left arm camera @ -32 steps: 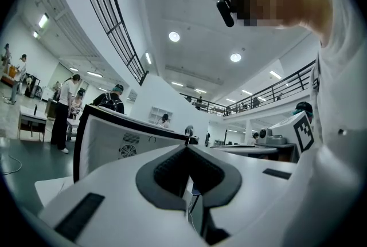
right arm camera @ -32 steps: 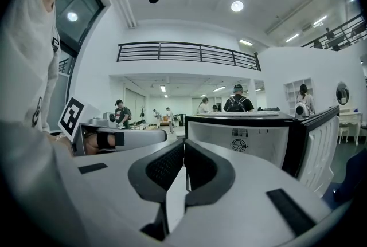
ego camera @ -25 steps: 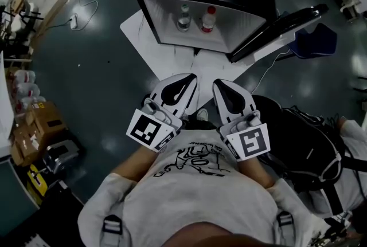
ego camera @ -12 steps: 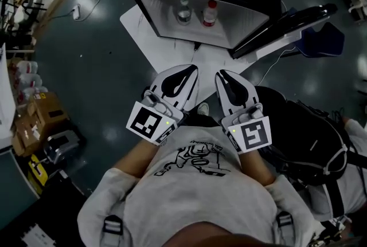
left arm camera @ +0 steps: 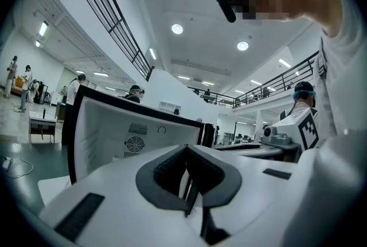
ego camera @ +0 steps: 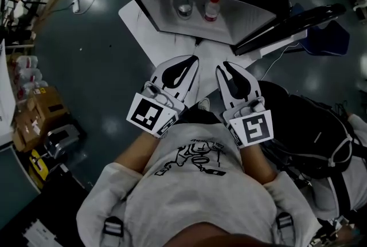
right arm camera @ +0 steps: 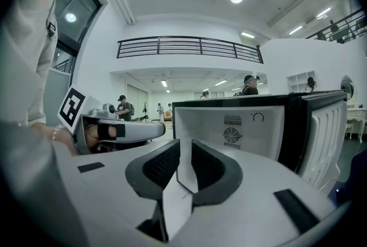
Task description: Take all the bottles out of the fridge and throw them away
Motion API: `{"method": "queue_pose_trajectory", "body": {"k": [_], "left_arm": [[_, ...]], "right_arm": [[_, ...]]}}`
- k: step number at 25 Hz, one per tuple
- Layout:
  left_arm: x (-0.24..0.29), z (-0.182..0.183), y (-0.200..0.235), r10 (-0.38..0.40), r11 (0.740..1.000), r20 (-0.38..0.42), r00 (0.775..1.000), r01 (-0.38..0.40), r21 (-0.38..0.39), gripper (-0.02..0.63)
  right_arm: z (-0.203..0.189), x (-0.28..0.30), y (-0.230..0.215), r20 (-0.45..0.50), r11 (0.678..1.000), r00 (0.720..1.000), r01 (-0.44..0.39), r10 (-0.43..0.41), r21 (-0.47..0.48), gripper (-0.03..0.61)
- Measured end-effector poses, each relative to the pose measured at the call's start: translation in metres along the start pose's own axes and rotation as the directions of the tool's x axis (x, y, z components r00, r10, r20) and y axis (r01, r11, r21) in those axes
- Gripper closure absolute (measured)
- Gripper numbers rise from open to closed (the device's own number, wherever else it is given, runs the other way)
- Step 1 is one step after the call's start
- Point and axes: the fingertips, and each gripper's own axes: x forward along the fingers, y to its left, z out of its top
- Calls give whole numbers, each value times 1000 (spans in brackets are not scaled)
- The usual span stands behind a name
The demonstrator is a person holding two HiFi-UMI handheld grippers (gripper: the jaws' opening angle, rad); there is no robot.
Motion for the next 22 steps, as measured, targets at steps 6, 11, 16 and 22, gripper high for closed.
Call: {"method": "queue_pose_trajectory", "body": {"k": [6, 11, 16, 22], "left_arm": [[13, -13, 16, 10, 1000, -11, 1000, -10, -1, 598], [19, -20, 28, 13, 1000, -21, 1000, -13, -3, 598], [29, -30, 38, 11, 1000, -33, 999, -11, -4, 598], [36, -39, 46, 11, 1000, -46, 999, -11, 0, 598]], "right_arm": [[-9, 17, -16, 0, 1000, 1000, 20, -20, -4, 483], [-20, 28, -17, -31, 1000, 999, 13, -13, -2, 466], [-21, 42, -25, -9, 1000, 1000, 25, -25, 1, 454], [-29, 52, -33, -22, 1000, 999, 30, -30, -1, 446]]}}
